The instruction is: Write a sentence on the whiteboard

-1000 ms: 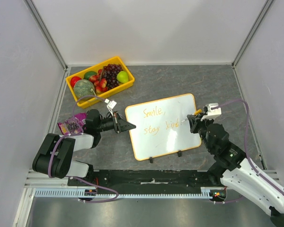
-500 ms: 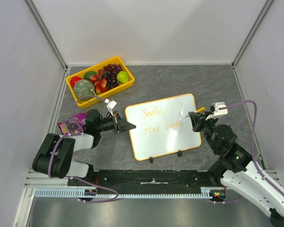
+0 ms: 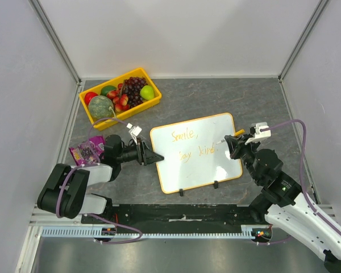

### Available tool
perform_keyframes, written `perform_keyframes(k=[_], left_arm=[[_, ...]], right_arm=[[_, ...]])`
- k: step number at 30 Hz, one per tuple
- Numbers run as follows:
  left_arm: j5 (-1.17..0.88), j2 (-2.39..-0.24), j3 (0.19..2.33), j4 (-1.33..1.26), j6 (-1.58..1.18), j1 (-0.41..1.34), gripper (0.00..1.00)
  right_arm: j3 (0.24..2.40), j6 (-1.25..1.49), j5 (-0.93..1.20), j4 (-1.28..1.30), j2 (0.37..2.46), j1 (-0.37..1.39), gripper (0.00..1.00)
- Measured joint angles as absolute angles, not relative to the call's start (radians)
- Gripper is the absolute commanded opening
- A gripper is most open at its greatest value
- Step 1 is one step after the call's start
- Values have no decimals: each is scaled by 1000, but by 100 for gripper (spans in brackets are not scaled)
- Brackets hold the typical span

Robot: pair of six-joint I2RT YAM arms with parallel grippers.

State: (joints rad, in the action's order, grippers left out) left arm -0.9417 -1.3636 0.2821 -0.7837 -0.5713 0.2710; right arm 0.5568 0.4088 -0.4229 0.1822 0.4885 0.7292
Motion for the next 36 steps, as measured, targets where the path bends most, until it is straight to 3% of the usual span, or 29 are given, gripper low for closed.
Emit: perform_keyframes(k=[5, 7, 8, 36], left_arm=[[-916, -1330, 268, -759, -545, 272, 73], [-912, -1319, 266, -755, -540, 272, 87], [-908, -1315, 266, -754, -537, 272, 89], [-891, -1312, 265, -734, -529, 272, 93]], right_arm=[[557, 409, -416, 183, 497, 729, 0], [557, 410, -413, 183, 498, 729, 0], [557, 412, -408, 183, 498, 729, 0], [556, 544, -177, 252, 607, 729, 0]])
